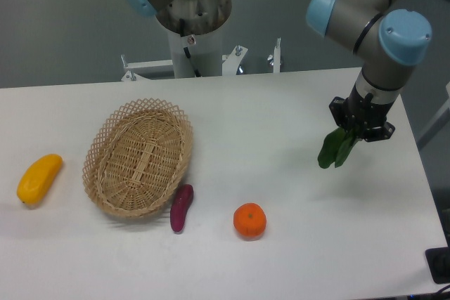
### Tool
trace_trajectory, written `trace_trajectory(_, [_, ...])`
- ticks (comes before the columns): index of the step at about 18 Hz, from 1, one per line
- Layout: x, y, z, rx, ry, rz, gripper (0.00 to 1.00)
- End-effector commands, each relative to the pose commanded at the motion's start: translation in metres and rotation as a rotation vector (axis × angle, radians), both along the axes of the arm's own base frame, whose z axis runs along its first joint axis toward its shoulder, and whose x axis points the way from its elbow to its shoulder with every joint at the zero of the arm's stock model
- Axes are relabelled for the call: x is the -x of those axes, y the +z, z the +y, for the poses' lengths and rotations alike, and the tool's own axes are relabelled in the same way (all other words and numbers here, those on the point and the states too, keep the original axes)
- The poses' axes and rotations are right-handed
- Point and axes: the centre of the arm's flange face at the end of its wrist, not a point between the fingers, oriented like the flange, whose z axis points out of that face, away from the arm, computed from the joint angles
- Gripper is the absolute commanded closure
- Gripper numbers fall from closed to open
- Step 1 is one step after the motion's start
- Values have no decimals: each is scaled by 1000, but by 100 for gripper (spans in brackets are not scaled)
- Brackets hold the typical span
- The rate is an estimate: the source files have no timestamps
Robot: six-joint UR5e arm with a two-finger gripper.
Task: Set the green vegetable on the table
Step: 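Carry the held green bok choy toward the basket side of the table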
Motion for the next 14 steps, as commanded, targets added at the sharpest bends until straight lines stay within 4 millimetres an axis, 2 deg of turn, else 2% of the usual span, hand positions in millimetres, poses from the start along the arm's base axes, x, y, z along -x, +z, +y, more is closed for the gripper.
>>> trace_trajectory(3, [-10,0,6,2,-12,-6,87])
trace_trajectory(5, [-25,2,12,11,-20,-5,86])
trace_trajectory(8, [-45,-7,17,42,-26,-17,86])
trace_trajectory(9, [-53,-5,18,41,-33,-19,86])
trace_trajectory(12, [-85,-19,21,48,-67,-47,86])
trace_trajectory(14, [-120,-29,20,59,-103,-69,86])
